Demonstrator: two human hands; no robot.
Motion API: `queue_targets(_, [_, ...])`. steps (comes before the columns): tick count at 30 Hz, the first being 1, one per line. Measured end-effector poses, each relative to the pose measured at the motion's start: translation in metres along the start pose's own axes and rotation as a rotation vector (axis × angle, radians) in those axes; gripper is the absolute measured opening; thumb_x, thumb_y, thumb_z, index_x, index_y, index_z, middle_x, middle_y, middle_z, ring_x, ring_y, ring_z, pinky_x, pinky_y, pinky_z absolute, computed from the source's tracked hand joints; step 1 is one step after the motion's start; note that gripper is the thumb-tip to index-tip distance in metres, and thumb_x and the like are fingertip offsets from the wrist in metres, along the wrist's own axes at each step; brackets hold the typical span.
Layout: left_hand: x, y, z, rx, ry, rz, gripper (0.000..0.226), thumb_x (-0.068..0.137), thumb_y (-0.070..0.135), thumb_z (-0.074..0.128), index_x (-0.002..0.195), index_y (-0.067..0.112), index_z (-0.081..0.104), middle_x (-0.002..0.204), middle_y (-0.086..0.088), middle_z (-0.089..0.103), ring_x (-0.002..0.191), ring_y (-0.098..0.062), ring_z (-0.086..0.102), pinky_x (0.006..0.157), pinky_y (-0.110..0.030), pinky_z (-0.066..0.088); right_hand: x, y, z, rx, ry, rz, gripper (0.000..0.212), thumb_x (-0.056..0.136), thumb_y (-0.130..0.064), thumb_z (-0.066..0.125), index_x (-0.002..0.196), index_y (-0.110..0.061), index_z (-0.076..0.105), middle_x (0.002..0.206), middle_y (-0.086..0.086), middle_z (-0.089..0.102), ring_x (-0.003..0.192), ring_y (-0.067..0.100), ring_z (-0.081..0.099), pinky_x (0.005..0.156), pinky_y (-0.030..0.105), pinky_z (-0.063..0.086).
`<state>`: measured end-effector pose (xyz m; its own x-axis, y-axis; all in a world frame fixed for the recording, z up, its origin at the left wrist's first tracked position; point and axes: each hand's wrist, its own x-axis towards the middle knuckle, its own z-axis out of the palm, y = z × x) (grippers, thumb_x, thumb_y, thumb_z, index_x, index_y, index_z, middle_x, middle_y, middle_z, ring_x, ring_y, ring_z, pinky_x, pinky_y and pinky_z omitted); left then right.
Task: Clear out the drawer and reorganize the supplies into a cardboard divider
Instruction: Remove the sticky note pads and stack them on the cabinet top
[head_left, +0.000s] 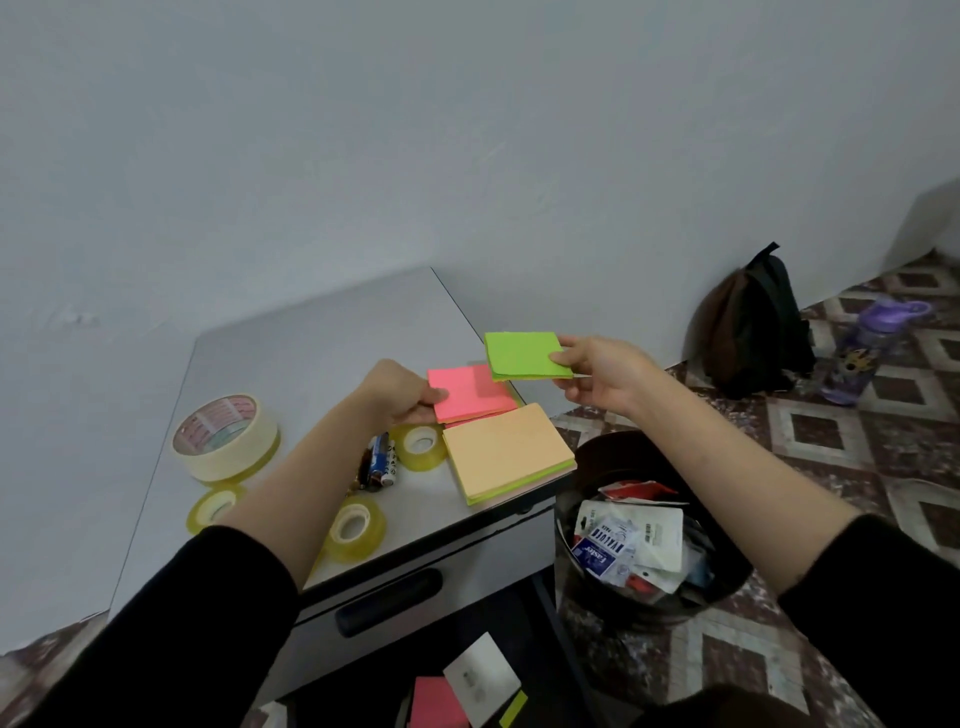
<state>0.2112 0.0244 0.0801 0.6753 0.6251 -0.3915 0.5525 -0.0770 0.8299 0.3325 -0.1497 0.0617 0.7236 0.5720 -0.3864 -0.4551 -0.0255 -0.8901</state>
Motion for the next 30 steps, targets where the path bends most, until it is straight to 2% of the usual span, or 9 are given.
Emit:
queue_targets(2, [0.001,0.003,0.003,0.096,0.034,0.029,0.013,0.079,-0.007,0.068,0.077,-0.008,0.055,0.072,-0.018,0.061,0.039,-0.014,0.061,0.038,-0.02,0.048,0.005,0.001,0.002,-0.072,0.028,-0.021,0.038,0.089,0.006,0.051,0.117,-0.02,0.054,0.078,0.006,0.056,0.056,0.016,0.046,0.043,0.02,0.031])
queue_targets(5, [0.001,0.006,0.004,0.295,0.112,0.078,0.026,0.067,0.006,0.082,0.079,-0.005,0.061,0.075,-0.019,0.066,0.06,-0.025,0.064,0.062,-0.031,0.056,0.01,0.0,0.008,-0.129,0.017,-0.046,0.046,0.086,0.01,0.053,0.124,-0.017,0.053,0.079,0.008,0.059,0.056,0.017,0.047,0.037,0.019,0.03])
queue_targets(9, [-0.001,0.015,0.004,0.344,0.086,-0.002,0.029,0.079,-0.001,0.07,0.058,0.002,0.05,0.036,-0.005,0.055,0.029,-0.01,0.052,0.036,-0.019,0.043,0.01,-0.004,0.018,-0.224,0.011,-0.088,0.041,0.086,0.011,0.053,0.12,-0.011,0.055,0.077,0.008,0.059,0.054,0.016,0.049,0.039,0.021,0.033])
queue_targets(15, [0.005,0.019,0.001,0.284,0.063,-0.025,0.026,0.093,-0.005,0.041,0.069,0.0,0.049,0.083,-0.026,0.067,0.062,-0.026,0.067,0.067,-0.029,0.056,0.013,-0.003,0.033,-0.367,-0.036,-0.08,0.036,0.085,0.012,0.055,0.119,-0.002,0.057,0.07,0.008,0.056,0.05,0.015,0.045,0.044,0.022,0.034])
queue_targets(17, [0.002,0.02,0.002,0.182,0.015,-0.054,0.028,0.097,-0.003,0.036,0.071,0.001,0.046,0.078,-0.026,0.064,0.061,-0.027,0.064,0.059,-0.029,0.055,0.015,0.001,0.037,-0.445,-0.039,-0.109,0.035,0.083,0.011,0.058,0.116,0.002,0.059,0.07,0.01,0.056,0.048,0.016,0.042,0.041,0.02,0.036])
queue_targets(19, [-0.007,0.022,0.001,0.109,-0.024,-0.062,0.026,0.098,-0.002,0.036,0.074,0.0,0.045,0.071,-0.019,0.055,0.058,-0.024,0.057,0.042,-0.026,0.05,0.018,0.005,0.041,-0.607,0.006,-0.164,0.034,0.08,0.005,0.066,0.113,0.001,0.063,0.081,0.014,0.061,0.054,0.018,0.048,0.049,0.024,0.044])
queue_targets(23, [-0.019,0.023,0.0,0.11,-0.059,-0.055,0.019,0.097,-0.002,0.04,0.08,-0.003,0.048,0.063,-0.016,0.059,0.053,-0.023,0.061,0.036,-0.02,0.047,0.023,0.012,0.044,-0.843,0.115,-0.248,0.044,0.075,-0.013,0.077,0.116,-0.005,0.063,0.117,0.012,0.062,0.104,0.026,0.059,0.086,0.031,0.048])
queue_targets(25, [-0.02,0.023,0.0,0.122,-0.059,-0.044,0.013,0.097,-0.003,0.041,0.089,-0.009,0.05,0.057,-0.015,0.062,0.037,-0.016,0.06,0.036,-0.017,0.047,0.023,0.014,0.046,-0.845,0.128,-0.274,0.044,0.076,-0.014,0.078,0.115,-0.002,0.063,0.117,0.014,0.062,0.108,0.028,0.058,0.086,0.031,0.047])
queue_targets(30, [-0.024,0.023,0.003,0.101,-0.064,-0.014,0.014,0.096,-0.004,0.041,0.106,-0.01,0.049,0.073,-0.019,0.057,0.037,-0.016,0.059,0.034,-0.017,0.044,0.025,0.017,0.051,-0.897,0.198,-0.338,0.039,0.075,-0.016,0.078,0.111,-0.004,0.067,0.113,0.013,0.066,0.106,0.027,0.06,0.092,0.032,0.048])
